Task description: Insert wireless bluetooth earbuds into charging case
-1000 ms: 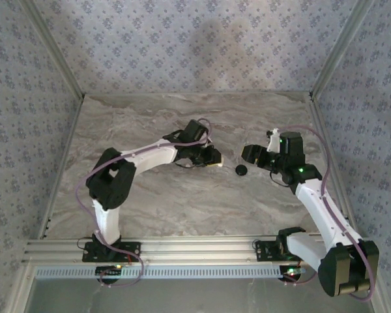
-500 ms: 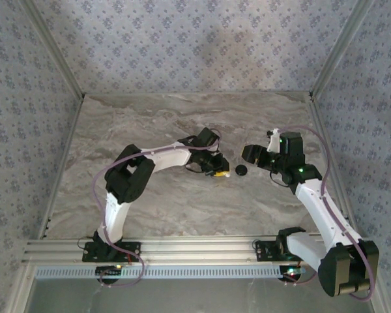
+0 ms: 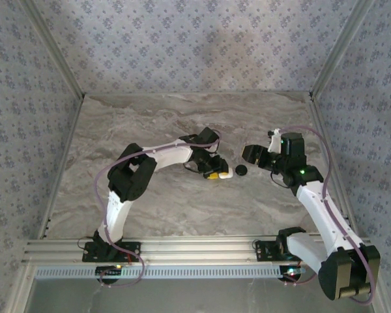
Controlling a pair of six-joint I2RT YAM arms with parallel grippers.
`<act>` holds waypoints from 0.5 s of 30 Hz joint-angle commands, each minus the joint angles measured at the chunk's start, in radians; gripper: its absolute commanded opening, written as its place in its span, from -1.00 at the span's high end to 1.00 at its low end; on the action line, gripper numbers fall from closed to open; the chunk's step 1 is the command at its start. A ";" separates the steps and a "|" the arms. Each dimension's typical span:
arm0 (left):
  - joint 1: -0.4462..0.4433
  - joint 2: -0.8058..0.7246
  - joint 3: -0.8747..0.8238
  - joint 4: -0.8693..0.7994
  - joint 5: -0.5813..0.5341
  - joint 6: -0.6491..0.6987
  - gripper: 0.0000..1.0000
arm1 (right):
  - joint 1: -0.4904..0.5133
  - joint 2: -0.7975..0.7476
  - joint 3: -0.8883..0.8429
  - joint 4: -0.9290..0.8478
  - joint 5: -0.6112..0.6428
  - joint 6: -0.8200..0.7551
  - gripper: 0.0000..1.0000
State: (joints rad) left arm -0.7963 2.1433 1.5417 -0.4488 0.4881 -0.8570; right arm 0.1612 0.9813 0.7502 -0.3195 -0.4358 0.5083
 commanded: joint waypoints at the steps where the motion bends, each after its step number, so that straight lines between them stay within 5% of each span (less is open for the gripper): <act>1: 0.025 -0.048 0.039 -0.136 -0.085 0.092 -0.02 | -0.006 -0.016 0.000 -0.029 0.032 -0.012 -0.36; 7: 0.103 -0.270 -0.019 -0.278 -0.349 0.247 -0.30 | -0.015 -0.021 -0.035 -0.013 0.201 -0.105 -0.52; 9: 0.145 -0.381 -0.071 -0.285 -0.478 0.304 -0.50 | -0.019 -0.026 -0.071 0.031 0.293 -0.162 -0.82; 10: 0.165 -0.431 -0.100 -0.275 -0.532 0.328 -0.61 | -0.022 -0.026 -0.087 0.057 0.326 -0.190 -1.00; 12: 0.213 -0.553 -0.186 -0.208 -0.677 0.394 -0.99 | -0.028 -0.024 -0.134 0.138 0.402 -0.253 -1.00; 15: 0.279 -0.727 -0.353 -0.037 -0.896 0.494 -0.99 | -0.041 -0.002 -0.206 0.298 0.468 -0.341 -1.00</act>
State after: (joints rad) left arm -0.5537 1.5143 1.3025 -0.5854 -0.1177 -0.5056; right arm 0.1341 0.9672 0.5919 -0.1848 -0.1040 0.2947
